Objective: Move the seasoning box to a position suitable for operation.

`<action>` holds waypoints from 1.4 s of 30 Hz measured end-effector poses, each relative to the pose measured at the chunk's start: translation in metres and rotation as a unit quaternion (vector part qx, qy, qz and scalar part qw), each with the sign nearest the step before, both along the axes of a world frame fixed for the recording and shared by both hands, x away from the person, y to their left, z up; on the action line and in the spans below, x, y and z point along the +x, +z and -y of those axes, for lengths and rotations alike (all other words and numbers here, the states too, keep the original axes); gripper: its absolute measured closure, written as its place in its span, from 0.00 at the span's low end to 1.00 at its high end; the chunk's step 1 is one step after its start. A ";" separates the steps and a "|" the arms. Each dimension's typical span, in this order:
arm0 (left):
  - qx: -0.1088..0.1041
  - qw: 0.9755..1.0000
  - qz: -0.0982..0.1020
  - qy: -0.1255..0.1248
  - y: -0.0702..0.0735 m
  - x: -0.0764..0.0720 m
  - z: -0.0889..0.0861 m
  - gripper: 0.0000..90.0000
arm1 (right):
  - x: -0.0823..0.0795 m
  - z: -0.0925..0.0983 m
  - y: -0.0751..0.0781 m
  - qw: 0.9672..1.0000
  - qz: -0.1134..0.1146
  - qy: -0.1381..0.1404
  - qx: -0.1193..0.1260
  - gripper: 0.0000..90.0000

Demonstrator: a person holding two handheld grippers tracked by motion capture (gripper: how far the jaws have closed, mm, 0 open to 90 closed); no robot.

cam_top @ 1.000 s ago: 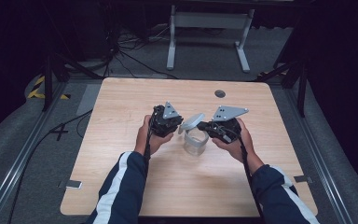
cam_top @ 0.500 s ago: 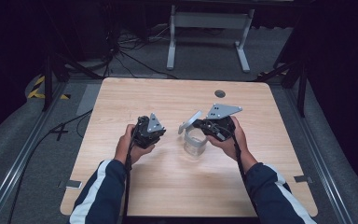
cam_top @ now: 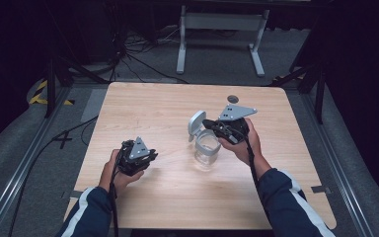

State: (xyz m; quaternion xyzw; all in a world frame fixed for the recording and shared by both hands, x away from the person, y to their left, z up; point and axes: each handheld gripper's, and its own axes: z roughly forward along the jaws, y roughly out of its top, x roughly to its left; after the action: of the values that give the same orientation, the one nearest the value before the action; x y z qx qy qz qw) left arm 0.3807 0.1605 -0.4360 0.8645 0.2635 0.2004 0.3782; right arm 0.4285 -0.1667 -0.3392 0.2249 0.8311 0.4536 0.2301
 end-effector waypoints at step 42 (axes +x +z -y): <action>-0.029 0.996 -0.079 0.041 -0.044 -0.026 -0.043 0.29 | -0.031 0.061 0.004 0.999 -0.003 -0.006 -0.043 0.72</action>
State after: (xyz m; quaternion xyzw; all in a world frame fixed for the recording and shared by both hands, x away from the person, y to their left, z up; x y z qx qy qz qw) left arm 0.3548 0.2034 -0.4802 0.8548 0.3335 0.1390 0.3725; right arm 0.3979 -0.2279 -0.3353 0.2214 0.8494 0.4148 0.2396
